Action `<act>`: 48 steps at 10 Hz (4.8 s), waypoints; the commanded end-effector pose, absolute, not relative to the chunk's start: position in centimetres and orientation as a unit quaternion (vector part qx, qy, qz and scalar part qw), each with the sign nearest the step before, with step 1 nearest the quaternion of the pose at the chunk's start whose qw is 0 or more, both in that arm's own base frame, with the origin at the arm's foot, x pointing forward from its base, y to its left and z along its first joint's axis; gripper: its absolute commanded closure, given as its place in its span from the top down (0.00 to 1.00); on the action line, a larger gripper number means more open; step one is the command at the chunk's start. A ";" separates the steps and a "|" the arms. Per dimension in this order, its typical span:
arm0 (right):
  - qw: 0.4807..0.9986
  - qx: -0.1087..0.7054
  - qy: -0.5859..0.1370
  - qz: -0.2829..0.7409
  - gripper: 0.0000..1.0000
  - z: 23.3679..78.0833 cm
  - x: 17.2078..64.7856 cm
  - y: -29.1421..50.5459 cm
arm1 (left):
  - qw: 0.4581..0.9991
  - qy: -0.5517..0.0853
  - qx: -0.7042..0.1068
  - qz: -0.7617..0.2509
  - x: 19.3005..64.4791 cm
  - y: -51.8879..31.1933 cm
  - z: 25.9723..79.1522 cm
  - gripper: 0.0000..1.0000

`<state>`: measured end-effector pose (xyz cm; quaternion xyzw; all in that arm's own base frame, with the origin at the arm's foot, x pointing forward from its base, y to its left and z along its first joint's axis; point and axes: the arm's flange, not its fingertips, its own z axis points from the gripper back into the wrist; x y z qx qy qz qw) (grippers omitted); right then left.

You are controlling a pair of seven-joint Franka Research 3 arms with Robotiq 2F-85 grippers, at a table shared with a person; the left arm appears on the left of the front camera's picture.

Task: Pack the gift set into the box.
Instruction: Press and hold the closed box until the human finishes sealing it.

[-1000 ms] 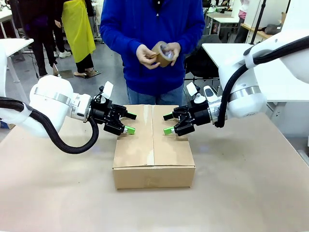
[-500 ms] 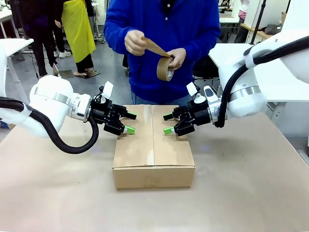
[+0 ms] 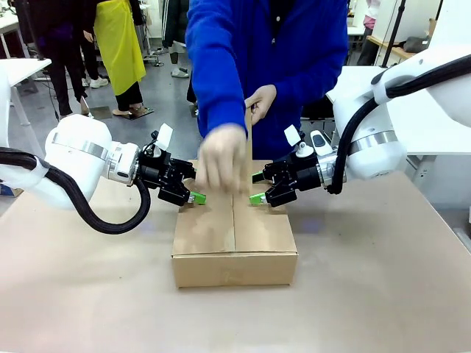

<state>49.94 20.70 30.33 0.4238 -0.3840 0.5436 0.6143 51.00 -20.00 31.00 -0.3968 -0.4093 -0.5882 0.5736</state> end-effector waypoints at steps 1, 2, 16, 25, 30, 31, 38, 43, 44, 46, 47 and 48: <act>0.618 0.417 -0.384 0.545 1.00 30.4 49.9 20.8 | 0.568 -0.410 -0.398 -0.592 50.8 -20.0 30.6 1.00; 0.618 0.417 -0.384 0.545 1.00 30.4 49.9 20.8 | 0.568 -0.410 -0.398 -0.592 50.8 -20.0 30.6 1.00; 0.618 0.417 -0.384 0.545 1.00 30.4 49.9 20.8 | 0.568 -0.410 -0.398 -0.592 50.8 -20.0 30.6 1.00; 0.618 0.417 -0.384 0.545 1.00 30.4 49.9 20.8 | 0.568 -0.410 -0.398 -0.592 50.8 -20.0 30.6 1.00; 0.618 0.417 -0.384 0.545 1.00 30.4 49.9 20.8 | 0.568 -0.410 -0.398 -0.592 50.8 -20.0 30.6 1.00; 0.618 0.417 -0.384 0.545 1.00 30.4 49.9 20.8 | 0.568 -0.410 -0.398 -0.592 50.8 -20.0 30.6 1.00; 0.618 0.417 -0.384 0.545 1.00 30.4 49.9 20.8 | 0.568 -0.410 -0.398 -0.592 50.8 -20.0 30.6 1.00; 0.618 0.417 -0.384 0.545 1.00 30.4 49.9 20.8 | 0.568 -0.410 -0.398 -0.592 50.8 -20.0 30.6 1.00; 0.618 0.417 -0.384 0.545 1.00 30.4 49.9 20.8 | 0.568 -0.410 -0.398 -0.592 50.8 -20.0 30.6 1.00; 0.618 0.417 -0.384 0.545 1.00 30.4 49.9 20.8 | 0.568 -0.410 -0.398 -0.592 50.8 -20.0 30.6 1.00; 0.618 0.417 -0.384 0.545 1.00 30.4 49.9 20.8 | 0.568 -0.410 -0.398 -0.592 50.8 -20.0 30.6 1.00; 0.618 0.417 -0.384 0.545 1.00 30.4 49.9 20.8 | 0.568 -0.410 -0.398 -0.592 50.8 -20.0 30.6 1.00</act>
